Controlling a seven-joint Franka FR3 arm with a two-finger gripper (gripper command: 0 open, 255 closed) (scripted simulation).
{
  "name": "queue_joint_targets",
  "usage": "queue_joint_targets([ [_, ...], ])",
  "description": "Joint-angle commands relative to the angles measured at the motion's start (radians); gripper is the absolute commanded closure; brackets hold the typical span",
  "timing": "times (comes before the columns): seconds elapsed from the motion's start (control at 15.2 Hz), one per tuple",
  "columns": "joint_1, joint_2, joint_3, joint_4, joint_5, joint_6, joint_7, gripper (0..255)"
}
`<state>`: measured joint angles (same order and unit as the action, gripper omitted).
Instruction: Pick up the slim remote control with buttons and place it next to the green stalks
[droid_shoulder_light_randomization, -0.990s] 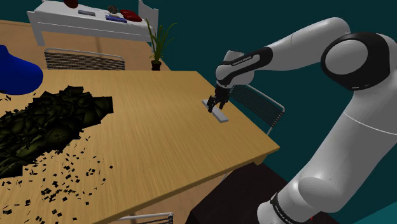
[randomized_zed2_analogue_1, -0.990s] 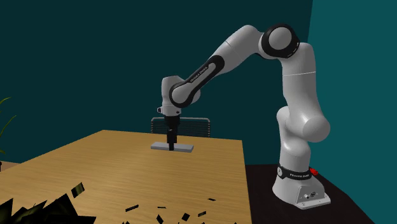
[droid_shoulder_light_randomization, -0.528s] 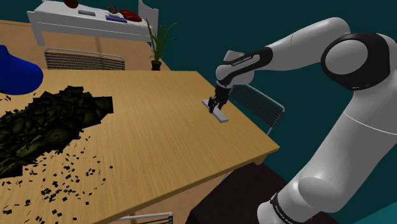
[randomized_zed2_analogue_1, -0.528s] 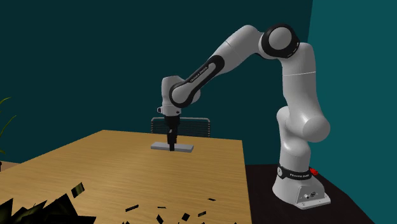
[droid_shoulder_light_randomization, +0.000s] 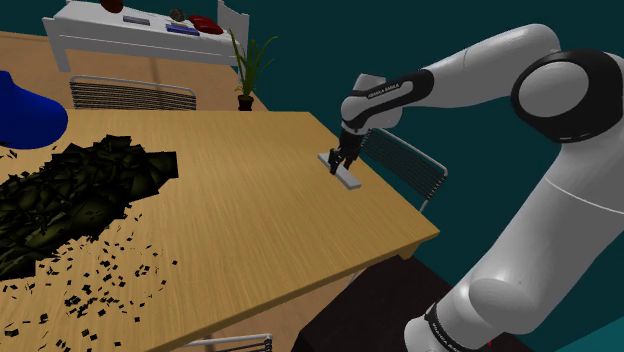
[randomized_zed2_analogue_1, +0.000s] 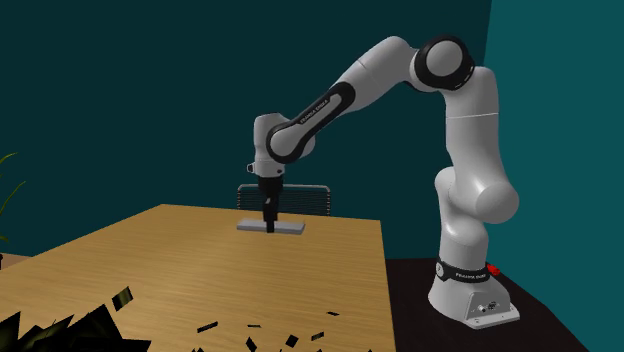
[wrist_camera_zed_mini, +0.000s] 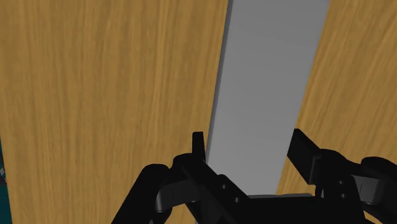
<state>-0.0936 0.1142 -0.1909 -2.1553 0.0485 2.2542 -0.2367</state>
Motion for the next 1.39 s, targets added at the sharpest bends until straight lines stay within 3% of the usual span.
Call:
queue_joint_targets([
  [0.0, 0.0, -0.013, -0.001, 0.013, -0.004, -0.025, 0.003, 255],
  [1.32, 0.003, -0.12, -0.001, 0.165, -0.032, -0.282, 0.026, 255],
])
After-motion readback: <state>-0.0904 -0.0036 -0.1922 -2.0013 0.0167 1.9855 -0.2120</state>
